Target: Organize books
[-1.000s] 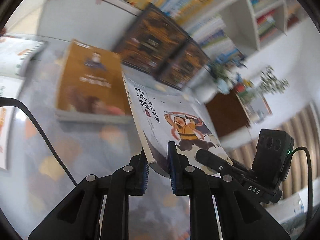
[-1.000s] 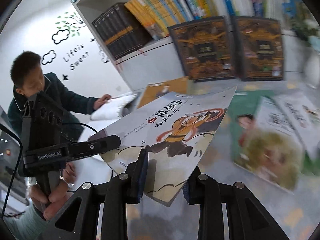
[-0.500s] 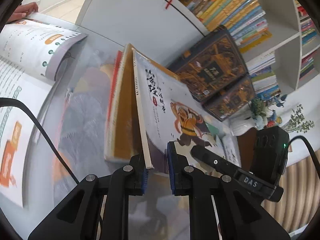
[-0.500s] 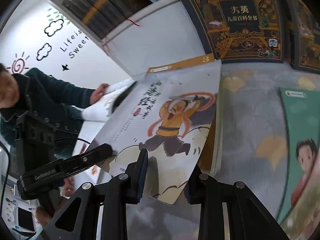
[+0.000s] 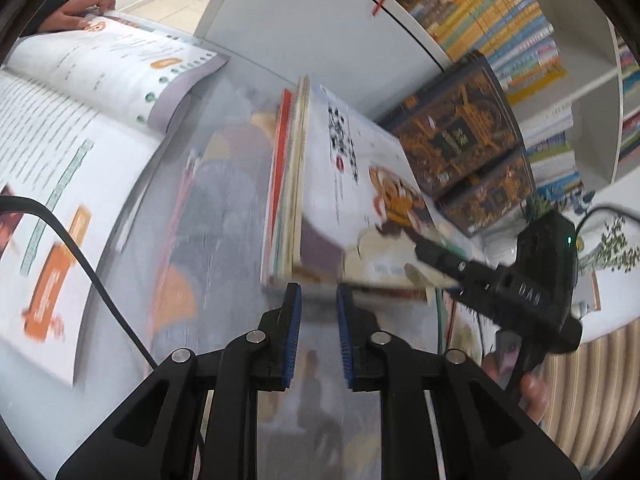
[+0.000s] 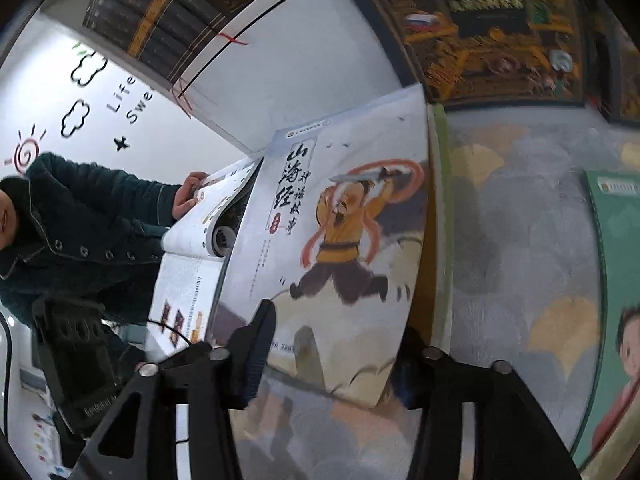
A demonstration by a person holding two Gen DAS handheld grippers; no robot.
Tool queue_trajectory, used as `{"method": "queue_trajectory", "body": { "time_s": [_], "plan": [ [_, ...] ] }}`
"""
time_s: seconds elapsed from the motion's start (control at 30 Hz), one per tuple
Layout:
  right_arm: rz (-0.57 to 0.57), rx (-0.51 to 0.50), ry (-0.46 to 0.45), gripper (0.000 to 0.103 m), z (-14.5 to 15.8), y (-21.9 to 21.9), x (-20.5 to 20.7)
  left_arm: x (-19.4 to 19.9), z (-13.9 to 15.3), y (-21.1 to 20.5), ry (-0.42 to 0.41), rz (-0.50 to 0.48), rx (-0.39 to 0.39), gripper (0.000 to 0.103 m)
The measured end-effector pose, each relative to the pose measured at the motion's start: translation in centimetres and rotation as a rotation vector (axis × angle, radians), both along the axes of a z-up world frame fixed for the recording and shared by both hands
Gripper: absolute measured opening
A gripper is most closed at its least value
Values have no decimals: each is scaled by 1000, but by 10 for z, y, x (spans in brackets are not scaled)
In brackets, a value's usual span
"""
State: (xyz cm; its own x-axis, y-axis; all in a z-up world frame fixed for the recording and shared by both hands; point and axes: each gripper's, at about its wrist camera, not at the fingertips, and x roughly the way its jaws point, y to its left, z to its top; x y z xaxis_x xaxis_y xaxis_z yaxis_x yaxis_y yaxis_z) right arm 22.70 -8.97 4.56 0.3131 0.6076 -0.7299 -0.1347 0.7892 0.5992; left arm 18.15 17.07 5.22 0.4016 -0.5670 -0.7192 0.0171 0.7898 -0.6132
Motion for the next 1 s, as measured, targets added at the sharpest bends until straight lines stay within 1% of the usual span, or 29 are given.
{"method": "queue_trajectory", "body": {
  "time_s": [0.1,0.17,0.23,0.33,0.37,0.4,0.47,0.57,0.67,0.73,0.77,0.8,0.83,0.93,1.0],
  "plan": [
    [-36,41,44,51,0,-19,-21,-18,3,-11,16,-41,7,15],
    [-59,74,63,51,-2,-36,-43,-31,6,-25,19,-81,8,15],
    [-80,78,92,52,-6,-54,-71,-42,14,-43,16,-130,6,15],
    [-128,74,133,52,-15,-88,-117,-56,26,-85,12,-237,6,15],
    [-153,77,152,52,-18,-104,-137,-60,28,-98,11,-265,10,20],
    [-173,76,165,52,-21,-115,-150,-63,31,-114,11,-299,13,28],
    [-228,74,193,52,-25,-144,-179,-68,35,-145,10,-356,12,28],
    [-318,76,211,52,-27,-190,-213,-70,38,-194,2,-437,8,28],
    [-407,88,220,52,-25,-234,-233,-67,39,-238,16,-488,-6,28],
    [-444,92,213,52,-21,-258,-240,-67,40,-262,24,-505,-15,28],
    [-464,82,202,52,-16,-274,-244,-67,40,-277,31,-514,-21,32],
    [-471,72,195,52,-13,-284,-246,-67,39,-293,41,-523,-29,40],
    [-479,61,188,52,-11,-295,-246,-70,38,-300,45,-525,-35,42],
    [-494,20,173,53,-6,-330,-243,-68,35,-336,53,-550,-68,43],
    [-502,-3,161,53,-3,-356,-237,-64,31,-353,62,-549,-58,43]
  ]
}}
